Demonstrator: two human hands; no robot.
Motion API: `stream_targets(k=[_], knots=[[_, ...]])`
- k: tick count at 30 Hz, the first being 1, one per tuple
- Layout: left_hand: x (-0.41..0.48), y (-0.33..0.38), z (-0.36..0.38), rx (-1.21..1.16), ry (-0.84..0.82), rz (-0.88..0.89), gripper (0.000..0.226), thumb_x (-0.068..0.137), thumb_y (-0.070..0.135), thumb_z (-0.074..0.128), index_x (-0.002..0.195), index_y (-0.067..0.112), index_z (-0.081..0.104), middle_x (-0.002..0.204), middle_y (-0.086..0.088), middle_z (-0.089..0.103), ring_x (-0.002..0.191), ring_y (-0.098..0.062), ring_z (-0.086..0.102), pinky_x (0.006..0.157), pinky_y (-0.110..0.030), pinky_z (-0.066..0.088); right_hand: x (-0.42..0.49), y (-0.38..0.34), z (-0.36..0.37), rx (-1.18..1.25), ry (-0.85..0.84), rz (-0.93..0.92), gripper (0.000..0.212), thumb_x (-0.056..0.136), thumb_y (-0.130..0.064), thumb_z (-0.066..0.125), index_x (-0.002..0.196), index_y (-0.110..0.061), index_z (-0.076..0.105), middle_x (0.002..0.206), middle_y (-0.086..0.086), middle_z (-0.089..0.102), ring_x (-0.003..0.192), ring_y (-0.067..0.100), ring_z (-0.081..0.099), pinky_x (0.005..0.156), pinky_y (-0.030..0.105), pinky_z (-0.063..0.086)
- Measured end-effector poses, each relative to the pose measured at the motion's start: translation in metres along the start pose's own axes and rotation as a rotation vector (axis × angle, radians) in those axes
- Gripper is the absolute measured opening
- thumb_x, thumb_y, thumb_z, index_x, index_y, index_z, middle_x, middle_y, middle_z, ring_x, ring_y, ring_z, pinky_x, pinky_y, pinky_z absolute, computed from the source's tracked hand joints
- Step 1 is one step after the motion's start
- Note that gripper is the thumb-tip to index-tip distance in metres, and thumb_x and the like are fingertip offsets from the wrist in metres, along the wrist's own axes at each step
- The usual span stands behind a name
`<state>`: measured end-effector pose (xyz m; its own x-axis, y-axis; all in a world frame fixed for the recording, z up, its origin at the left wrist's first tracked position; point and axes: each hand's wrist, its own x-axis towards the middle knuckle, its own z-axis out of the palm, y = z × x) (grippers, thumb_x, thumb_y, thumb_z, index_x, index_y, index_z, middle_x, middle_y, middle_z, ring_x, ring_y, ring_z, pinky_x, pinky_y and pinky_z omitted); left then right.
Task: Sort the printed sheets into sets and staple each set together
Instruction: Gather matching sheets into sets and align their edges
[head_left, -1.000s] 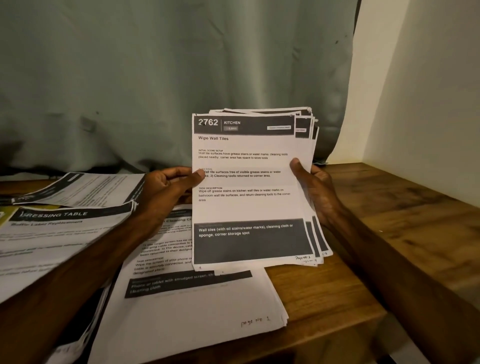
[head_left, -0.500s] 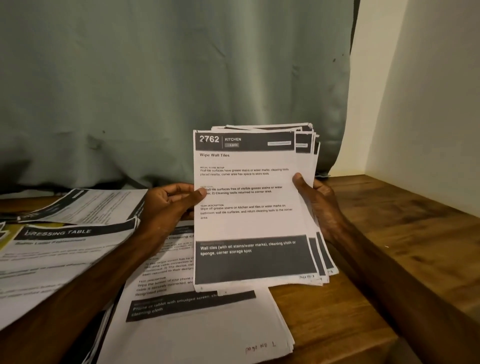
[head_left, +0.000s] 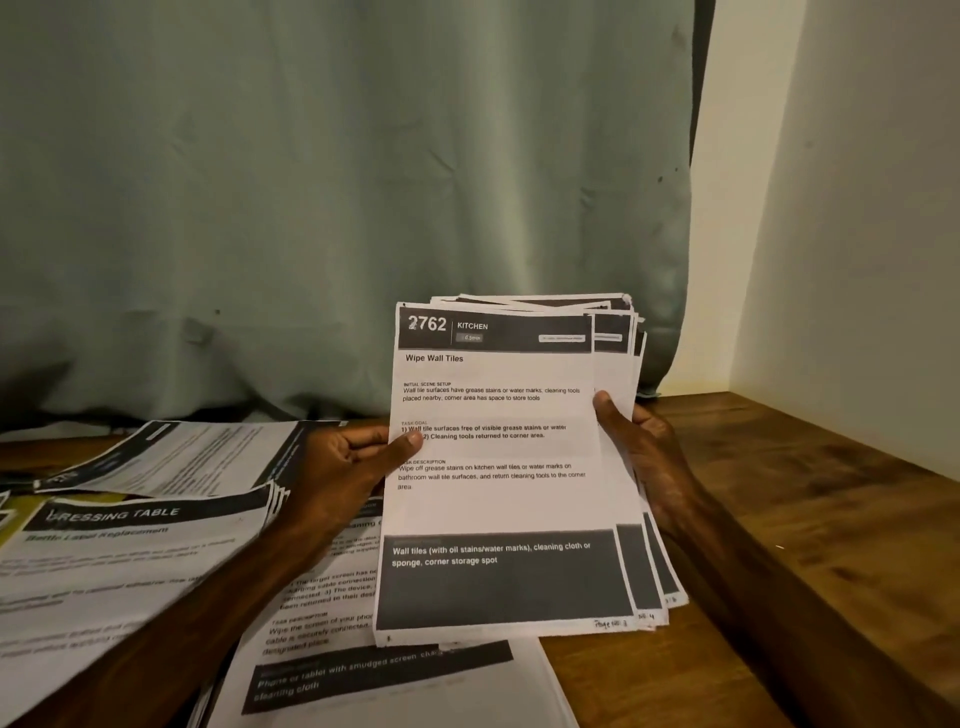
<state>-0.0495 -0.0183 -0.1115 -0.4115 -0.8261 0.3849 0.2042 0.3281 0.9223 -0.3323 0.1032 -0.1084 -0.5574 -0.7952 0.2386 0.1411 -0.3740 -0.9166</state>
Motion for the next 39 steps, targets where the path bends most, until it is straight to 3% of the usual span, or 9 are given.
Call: stream_targets(k=[8, 15, 22, 39], knots=[[0.000, 0.002, 0.001, -0.007, 0.004, -0.018, 0.018, 0.088, 0.011, 0.076, 0.105, 0.007, 0.077, 0.092, -0.007, 0.080, 0.082, -0.025, 0.079, 0.064, -0.025, 0.062, 0.005, -0.001, -0.006, 0.004, -0.023, -0.011, 0.047, 0.090, -0.030, 0.071, 0.132, -0.012, 0.063, 0.126, 0.014, 0.071, 0.111, 0.043, 0.069, 0.100, 0.070, 0.047], [0.000, 0.003, 0.000, -0.019, 0.035, -0.042, 0.018, 0.089, 0.014, 0.076, 0.106, 0.008, 0.077, 0.091, -0.006, 0.080, 0.080, -0.022, 0.078, 0.063, -0.022, 0.060, 0.003, -0.006, -0.008, -0.034, -0.039, 0.009, 0.038, 0.096, -0.023, 0.068, 0.130, -0.009, 0.063, 0.123, 0.015, 0.072, 0.110, 0.042, 0.070, 0.098, 0.064, 0.052], [0.000, 0.001, -0.002, 0.008, 0.044, -0.060, 0.020, 0.089, 0.017, 0.076, 0.107, 0.010, 0.076, 0.093, -0.006, 0.080, 0.082, -0.023, 0.078, 0.065, -0.024, 0.062, 0.004, -0.021, -0.031, -0.275, 0.021, 0.034, 0.034, 0.095, -0.019, 0.071, 0.123, -0.001, 0.067, 0.114, 0.016, 0.075, 0.102, 0.038, 0.074, 0.097, 0.060, 0.054], [-0.003, -0.004, 0.003, -0.003, 0.049, -0.046, 0.022, 0.089, 0.016, 0.077, 0.109, 0.008, 0.076, 0.094, -0.006, 0.080, 0.083, -0.022, 0.078, 0.066, -0.024, 0.062, 0.008, -0.012, -0.043, -0.432, 0.055, -0.016, 0.029, 0.093, -0.025, 0.073, 0.117, -0.008, 0.071, 0.110, 0.010, 0.077, 0.095, 0.033, 0.076, 0.089, 0.052, 0.061]])
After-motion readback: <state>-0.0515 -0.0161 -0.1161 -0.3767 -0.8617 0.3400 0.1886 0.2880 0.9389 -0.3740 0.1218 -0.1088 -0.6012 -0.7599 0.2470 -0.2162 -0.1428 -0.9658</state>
